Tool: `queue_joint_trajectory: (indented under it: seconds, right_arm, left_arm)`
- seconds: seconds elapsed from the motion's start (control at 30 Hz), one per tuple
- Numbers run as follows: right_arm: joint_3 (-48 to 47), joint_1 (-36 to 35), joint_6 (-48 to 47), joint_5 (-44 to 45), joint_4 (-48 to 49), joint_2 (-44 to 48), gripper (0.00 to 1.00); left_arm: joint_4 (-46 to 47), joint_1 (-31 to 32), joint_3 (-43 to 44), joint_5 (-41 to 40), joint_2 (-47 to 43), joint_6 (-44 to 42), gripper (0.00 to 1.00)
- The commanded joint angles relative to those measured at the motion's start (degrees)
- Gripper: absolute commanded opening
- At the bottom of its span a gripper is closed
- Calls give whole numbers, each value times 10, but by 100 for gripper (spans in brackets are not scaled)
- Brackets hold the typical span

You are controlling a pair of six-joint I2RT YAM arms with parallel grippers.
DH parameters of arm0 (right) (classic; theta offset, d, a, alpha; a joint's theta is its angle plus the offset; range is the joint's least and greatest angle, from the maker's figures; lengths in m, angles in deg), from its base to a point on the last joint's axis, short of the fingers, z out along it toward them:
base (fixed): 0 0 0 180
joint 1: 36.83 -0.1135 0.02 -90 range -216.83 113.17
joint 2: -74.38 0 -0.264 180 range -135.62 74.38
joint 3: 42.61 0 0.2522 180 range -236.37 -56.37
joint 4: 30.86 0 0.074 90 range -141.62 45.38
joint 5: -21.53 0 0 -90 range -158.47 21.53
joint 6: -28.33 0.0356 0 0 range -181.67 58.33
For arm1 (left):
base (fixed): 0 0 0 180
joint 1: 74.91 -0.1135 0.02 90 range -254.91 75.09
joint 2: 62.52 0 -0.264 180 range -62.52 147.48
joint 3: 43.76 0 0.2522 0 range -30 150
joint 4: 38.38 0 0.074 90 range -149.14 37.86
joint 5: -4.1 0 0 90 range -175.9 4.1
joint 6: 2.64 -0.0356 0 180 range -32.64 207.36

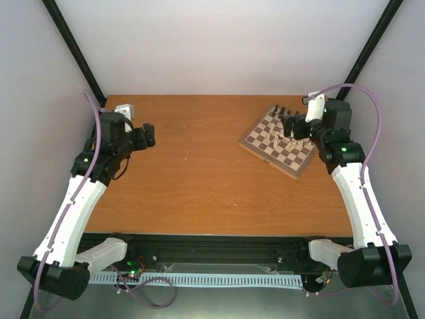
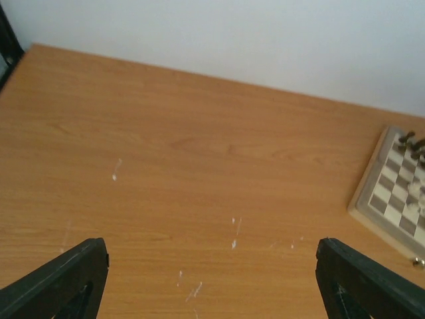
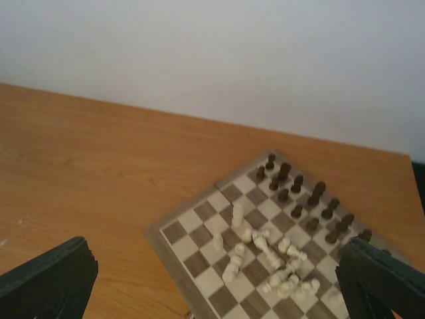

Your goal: Set up the chess pieces on the board

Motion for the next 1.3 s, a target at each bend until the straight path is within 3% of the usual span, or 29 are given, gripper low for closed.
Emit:
queue_joint_trajectory:
  seconds: [0.0,0.23,0.43,0.63,0.77,0.87,1.03,1.27]
  right_arm:
    - [36,24,2,-7,16,-9,100]
    - [66,98,-13,-51,-13,-47,100]
    - [79,204,-30,-105,-31,-85,99]
    - [80,302,-53,-160,-54,-150,89]
    - [75,335,-68,-178,-65,-224,77]
    - [64,346,-86,-196,-78,-281,73]
    - [55,353,-94,-217,-85,-354,72]
    - [25,355,-96,-262,-78,-434,55]
  left_arm:
    - [60,-14,-29,87,23,16,87]
    - [131,21,-51,161,83,69,91]
    - [217,77,-16,199,208,139,87]
    - [253,107,137,276,446,175,80]
    - [249,116,279,322,615,182,74]
    - [254,120,359,352,716,187,70]
    - [267,128,443,394,820,201,68]
    - [261,146,520,417,898,214,66]
